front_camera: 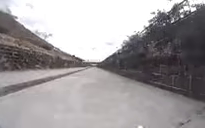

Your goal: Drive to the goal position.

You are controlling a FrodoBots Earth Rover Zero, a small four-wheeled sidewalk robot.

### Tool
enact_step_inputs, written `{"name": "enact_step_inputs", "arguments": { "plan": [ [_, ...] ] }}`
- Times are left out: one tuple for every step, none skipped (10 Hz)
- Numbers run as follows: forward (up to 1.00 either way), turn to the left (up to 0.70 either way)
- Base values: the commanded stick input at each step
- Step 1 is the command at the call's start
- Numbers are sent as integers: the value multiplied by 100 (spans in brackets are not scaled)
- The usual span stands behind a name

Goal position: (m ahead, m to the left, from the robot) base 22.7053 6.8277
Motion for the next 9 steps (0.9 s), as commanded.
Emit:
{"name": "enact_step_inputs", "arguments": {
  "plan": [
    [100, 0],
    [100, 0],
    [100, 0],
    [100, 0],
    [100, 0],
    [100, 0],
    [100, 0],
    [100, 0],
    [100, 0]
  ]
}}
